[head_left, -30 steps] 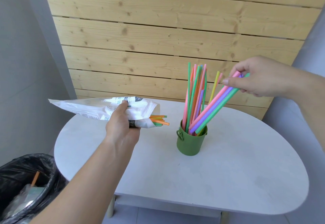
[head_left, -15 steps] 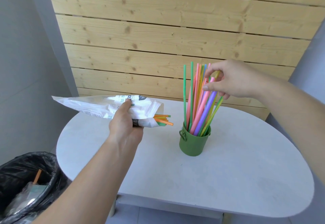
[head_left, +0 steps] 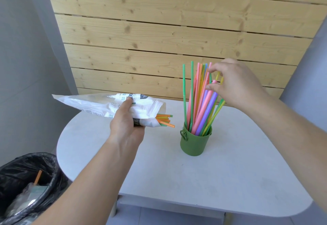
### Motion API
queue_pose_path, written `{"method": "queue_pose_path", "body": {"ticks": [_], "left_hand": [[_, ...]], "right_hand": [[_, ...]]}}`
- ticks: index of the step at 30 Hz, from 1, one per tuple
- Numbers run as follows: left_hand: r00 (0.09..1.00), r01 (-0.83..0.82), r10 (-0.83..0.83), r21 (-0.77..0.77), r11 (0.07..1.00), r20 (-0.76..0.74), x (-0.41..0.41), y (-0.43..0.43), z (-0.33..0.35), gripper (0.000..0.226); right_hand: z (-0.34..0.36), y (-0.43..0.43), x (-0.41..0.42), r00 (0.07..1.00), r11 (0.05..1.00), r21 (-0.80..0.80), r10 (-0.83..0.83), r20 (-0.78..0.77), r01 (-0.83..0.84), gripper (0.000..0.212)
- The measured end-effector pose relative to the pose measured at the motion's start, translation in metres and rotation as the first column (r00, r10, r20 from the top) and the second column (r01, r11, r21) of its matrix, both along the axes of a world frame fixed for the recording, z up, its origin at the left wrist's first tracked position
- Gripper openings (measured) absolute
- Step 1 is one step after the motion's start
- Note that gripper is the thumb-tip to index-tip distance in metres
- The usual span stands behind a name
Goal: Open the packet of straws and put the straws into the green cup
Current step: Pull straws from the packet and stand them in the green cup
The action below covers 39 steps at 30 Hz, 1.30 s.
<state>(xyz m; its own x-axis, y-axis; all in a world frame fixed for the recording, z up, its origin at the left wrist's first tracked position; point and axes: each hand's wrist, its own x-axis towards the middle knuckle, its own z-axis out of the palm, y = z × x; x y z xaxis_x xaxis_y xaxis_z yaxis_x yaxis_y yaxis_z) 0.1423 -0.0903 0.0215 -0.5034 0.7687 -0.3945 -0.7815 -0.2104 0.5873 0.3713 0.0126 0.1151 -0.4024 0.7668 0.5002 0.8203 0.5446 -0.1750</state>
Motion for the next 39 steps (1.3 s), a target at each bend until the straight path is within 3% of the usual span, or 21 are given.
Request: {"method": "queue_pose_path", "body": {"ticks": [3,6,10,12,14,17,20,23,26,32,36,39], "left_hand": [[1.0,-0.005,0.005,0.01,1.0,-0.006,0.001,-0.001,0.002,0.036],[1.0,0.011,-0.011,0.016,1.0,-0.013,0.001,-0.001,0.003,0.025],[1.0,0.008,-0.008,0.025,1.0,0.0,0.001,-0.002,0.005,0.022],[1.0,0.006,-0.006,0.041,0.999,-0.008,0.001,-0.003,0.007,0.021],[0.999,0.007,-0.005,0.054,0.999,-0.038,0.002,-0.004,0.009,0.019],[0.997,-0.013,0.018,0.067,0.998,-0.076,0.005,-0.005,0.013,0.026],[0.993,-0.019,0.03,0.094,0.995,-0.113,0.01,-0.007,0.015,0.032],[0.989,-0.025,0.038,0.093,0.995,-0.141,0.016,-0.01,0.016,0.037],[0.985,-0.053,0.065,0.082,0.995,-0.159,0.019,-0.011,0.02,0.04],[0.982,-0.11,0.122,0.085,0.99,-0.145,0.012,-0.011,0.025,0.038],[0.986,-0.109,0.115,0.057,0.992,-0.118,0.011,-0.01,0.022,0.041],[0.994,-0.067,0.07,0.029,0.997,-0.085,0.013,-0.009,0.015,0.035]], "right_hand": [[-0.004,-0.003,0.003,1.0,0.996,0.079,0.027,-0.002,-0.027,0.045],[-0.004,-0.005,0.005,1.0,0.982,0.191,0.004,-0.027,0.001,0.044],[-0.004,-0.03,-0.001,0.983,0.89,0.456,0.077,-0.166,0.007,0.026],[-0.008,-0.055,-0.011,0.943,0.948,0.314,0.153,-0.296,-0.055,0.025],[-0.019,-0.077,-0.025,0.901,0.989,-0.075,0.086,-0.426,-0.13,0.034],[-0.046,-0.093,-0.048,0.854,0.829,-0.525,-0.122,-0.506,-0.193,0.045],[-0.067,-0.1,-0.066,0.767,0.657,-0.711,-0.315,-0.559,-0.249,0.046],[-0.075,-0.106,-0.077,0.639,0.551,-0.747,-0.431,-0.637,-0.373,0.04],[-0.077,-0.105,-0.081,0.543,0.569,-0.702,-0.459,-0.703,-0.428,0.031],[-0.079,-0.101,-0.076,0.445,0.615,-0.642,-0.466,-0.764,-0.458,0.027],[-0.079,-0.097,-0.072,0.492,0.639,-0.641,-0.432,-0.756,-0.425,0.034],[-0.087,-0.093,-0.071,0.624,0.793,-0.532,-0.26,-0.737,-0.298,0.033]]}}
